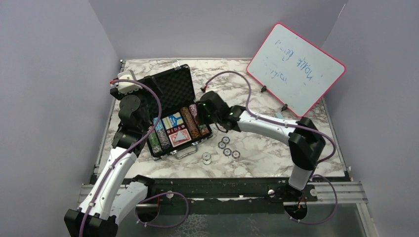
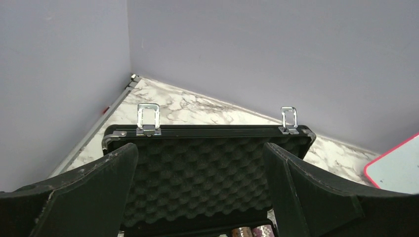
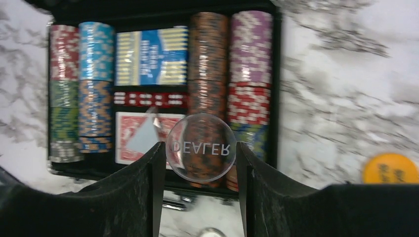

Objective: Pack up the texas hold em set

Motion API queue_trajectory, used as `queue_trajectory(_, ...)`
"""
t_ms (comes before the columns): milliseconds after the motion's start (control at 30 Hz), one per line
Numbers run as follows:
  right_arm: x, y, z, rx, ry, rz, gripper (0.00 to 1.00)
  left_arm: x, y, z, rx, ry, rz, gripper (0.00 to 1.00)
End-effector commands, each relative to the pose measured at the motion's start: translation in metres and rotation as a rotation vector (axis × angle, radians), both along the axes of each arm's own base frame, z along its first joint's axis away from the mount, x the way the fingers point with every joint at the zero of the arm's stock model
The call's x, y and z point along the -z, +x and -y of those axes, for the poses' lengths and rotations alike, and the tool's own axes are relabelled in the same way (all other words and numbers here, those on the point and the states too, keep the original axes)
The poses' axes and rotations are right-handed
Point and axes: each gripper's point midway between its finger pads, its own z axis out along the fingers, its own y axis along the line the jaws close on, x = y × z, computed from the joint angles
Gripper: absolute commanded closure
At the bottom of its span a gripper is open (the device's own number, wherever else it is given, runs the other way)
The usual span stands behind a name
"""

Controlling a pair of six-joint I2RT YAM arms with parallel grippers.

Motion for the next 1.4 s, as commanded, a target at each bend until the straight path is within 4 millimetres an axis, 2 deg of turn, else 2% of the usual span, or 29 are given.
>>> queue_trajectory(0, -0.007, -0.014, -0.068, -0.110, 0.068, 0.024, 0.50, -0.009, -0.008, -0.015, -0.073, -0.030, 0.057, 0.02)
queue_trajectory(133, 0.009, -0.006, -0.097, -0.120, 0.047, 0.031, 0.50, -0.011, -0.010, -0.017, -0.084, -0.030, 0.063, 0.02)
queue_trajectory(367, 0.023, 0.023, -0.127, -0.140, 0.006, 0.124, 0.49, -0.010, -0.010, -0.017, -0.086, -0.029, 0.062, 0.02)
queue_trajectory(467, 0.028, 0.030, -0.138, -0.170, -0.013, 0.149, 0.49, -0.009, -0.009, -0.017, -0.085, -0.026, 0.057, 0.02)
queue_trajectory(567, 0.035, 0.034, -0.144, -0.186, -0.030, 0.153, 0.48, -0.009, -0.008, -0.017, -0.085, -0.022, 0.052, 0.02)
queue_trajectory(700, 0.049, 0.034, -0.145, -0.188, -0.051, 0.137, 0.47, -0.008, -0.007, -0.017, -0.085, -0.019, 0.050, 0.02)
queue_trajectory(833, 0.054, 0.031, -0.144, -0.190, -0.049, 0.122, 0.43, -0.008, -0.007, -0.016, -0.083, -0.017, 0.045, 0.02)
queue_trajectory(1000, 0.043, 0.031, -0.146, -0.194, -0.025, 0.137, 0.24, -0.008, -0.007, -0.016, -0.085, -0.017, 0.045, 0.02)
queue_trajectory(1133, 0.019, 0.034, -0.149, -0.193, 0.007, 0.167, 0.21, -0.007, -0.007, -0.017, -0.087, -0.016, 0.042, 0.02)
queue_trajectory(1267, -0.007, 0.029, -0.134, -0.167, 0.040, 0.186, 0.22, -0.009, -0.008, -0.018, -0.091, -0.019, 0.048, 0.02)
queue_trajectory(1367, -0.031, 0.025, -0.105, -0.110, 0.076, 0.197, 0.23, -0.009, -0.006, -0.010, -0.047, -0.030, 0.056, 0.02)
